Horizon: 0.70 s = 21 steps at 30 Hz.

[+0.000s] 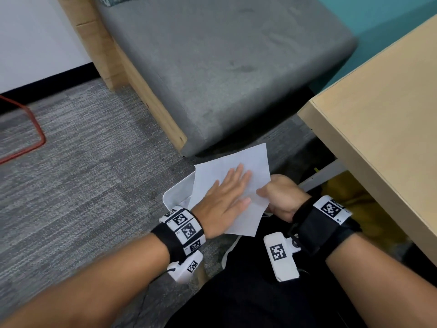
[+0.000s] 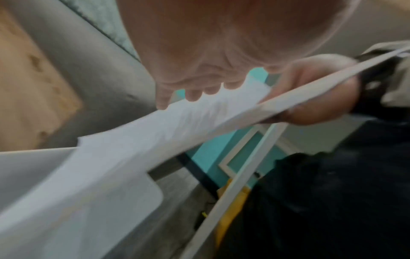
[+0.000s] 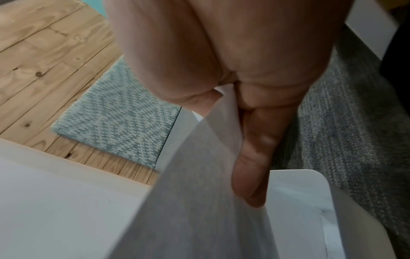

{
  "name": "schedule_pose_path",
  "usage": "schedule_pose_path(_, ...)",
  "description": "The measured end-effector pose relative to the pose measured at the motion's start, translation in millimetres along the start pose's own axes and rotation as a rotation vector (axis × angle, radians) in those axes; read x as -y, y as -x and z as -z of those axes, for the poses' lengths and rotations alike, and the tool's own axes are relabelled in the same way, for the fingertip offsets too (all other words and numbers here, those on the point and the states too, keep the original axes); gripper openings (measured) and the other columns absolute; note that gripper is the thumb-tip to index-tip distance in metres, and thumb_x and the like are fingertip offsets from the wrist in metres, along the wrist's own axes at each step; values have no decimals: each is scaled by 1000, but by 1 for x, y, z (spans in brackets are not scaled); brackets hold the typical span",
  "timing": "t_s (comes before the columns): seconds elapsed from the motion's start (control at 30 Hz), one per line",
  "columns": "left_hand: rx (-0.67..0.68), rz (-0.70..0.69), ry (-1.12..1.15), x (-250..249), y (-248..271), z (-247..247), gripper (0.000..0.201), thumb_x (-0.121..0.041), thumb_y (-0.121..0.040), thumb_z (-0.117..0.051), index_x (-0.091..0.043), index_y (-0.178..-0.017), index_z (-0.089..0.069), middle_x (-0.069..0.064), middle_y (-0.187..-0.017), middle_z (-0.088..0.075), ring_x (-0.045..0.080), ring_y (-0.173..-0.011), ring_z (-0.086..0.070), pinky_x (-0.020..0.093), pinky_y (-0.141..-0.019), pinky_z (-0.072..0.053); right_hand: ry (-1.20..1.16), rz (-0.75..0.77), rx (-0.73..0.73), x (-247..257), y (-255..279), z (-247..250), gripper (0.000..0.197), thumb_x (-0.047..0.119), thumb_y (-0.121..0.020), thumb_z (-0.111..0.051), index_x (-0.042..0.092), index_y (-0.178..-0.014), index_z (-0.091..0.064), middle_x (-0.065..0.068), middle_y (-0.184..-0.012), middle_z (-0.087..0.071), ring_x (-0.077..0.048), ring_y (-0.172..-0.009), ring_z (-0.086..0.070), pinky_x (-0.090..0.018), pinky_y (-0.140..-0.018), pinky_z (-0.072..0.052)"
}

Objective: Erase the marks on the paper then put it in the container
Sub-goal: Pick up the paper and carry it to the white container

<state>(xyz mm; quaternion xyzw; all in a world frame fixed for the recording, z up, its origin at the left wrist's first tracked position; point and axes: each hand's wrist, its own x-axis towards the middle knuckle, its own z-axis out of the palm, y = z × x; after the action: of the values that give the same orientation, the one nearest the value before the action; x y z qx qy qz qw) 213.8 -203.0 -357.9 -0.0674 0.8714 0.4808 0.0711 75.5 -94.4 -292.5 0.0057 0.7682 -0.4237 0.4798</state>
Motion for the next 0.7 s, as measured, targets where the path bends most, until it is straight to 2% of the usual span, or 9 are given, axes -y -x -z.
schedule_pose_path(0.1,42,-24,61,-6,-6,-12,58,-59,-99,-14,-47,-148,15,-16,-161,21,1,-146,21,36,-118,8,-32,14,33,3,4,-3,35,-17,-87,-42,3,-88,-71,-23,-96,-72,-36,-84,-69,-44,-76,-54)
schedule_pose_path(0.17,89,130,54,24,-8,-21,58,-65,-97,-10,-50,-146,17,-18,-160,23,4,-148,20,44,-120,7,-60,8,27,2,7,0,39,-20,-86,-37,2,-88,-69,-22,-95,-72,-34,-82,-69,-35,-68,-55)
schedule_pose_path(0.23,179,366,-58,62,-4,-24,64,-68,-95,-6,-45,-151,14,-16,-160,21,12,-150,15,51,-120,4,-101,-8,21,1,10,5,38,-22,-86,-36,0,-88,-67,-19,-94,-71,-33,-80,-68,-32,-62,-54)
schedule_pose_path(0.33,259,556,-183,96,8,-19,68,-64,-97,-10,-34,-156,6,-9,-164,13,17,-152,9,53,-120,2,-127,-11,15,-1,11,11,35,-24,-85,-37,-4,-89,-66,-22,-97,-69,-38,-85,-67,-44,-77,-54)
schedule_pose_path(0.43,77,486,-72,83,4,-8,66,-60,-100,-15,-33,-156,5,-8,-164,12,14,-151,10,50,-121,2,-45,-18,-18,-5,8,9,40,-23,-86,-38,3,-86,-68,-17,-96,-71,-35,-89,-68,-44,-84,-54)
schedule_pose_path(0.53,-98,218,64,46,-9,0,68,-65,-96,-16,-40,-154,7,-14,-163,14,5,-149,15,44,-122,3,16,-23,-32,-5,5,2,39,-21,-84,-38,3,-85,-69,-18,-95,-72,-36,-88,-68,-39,-76,-53)
schedule_pose_path(0.57,-93,156,104,34,-13,-1,65,-64,-96,-16,-42,-154,6,-15,-163,15,3,-148,17,40,-121,5,24,-20,-32,-4,5,0,39,-21,-83,-38,3,-85,-69,-20,-97,-72,-37,-89,-68,-38,-74,-52)
schedule_pose_path(0.63,-22,147,140,22,-19,-11,64,-66,-96,-14,-45,-153,7,-17,-162,16,2,-148,18,37,-119,6,2,-11,-21,-2,8,-2,40,-21,-83,-37,2,-87,-70,-20,-98,-73,-37,-90,-69,-36,-72,-52)
schedule_pose_path(0.7,70,286,81,37,-19,-22,66,-69,-95,-11,-44,-154,7,-16,-162,18,9,-150,16,44,-120,5,-24,-1,-18,1,12,-1,41,-22,-84,-37,2,-87,-70,-20,-98,-73,-36,-88,-69,-36,-71,-54)
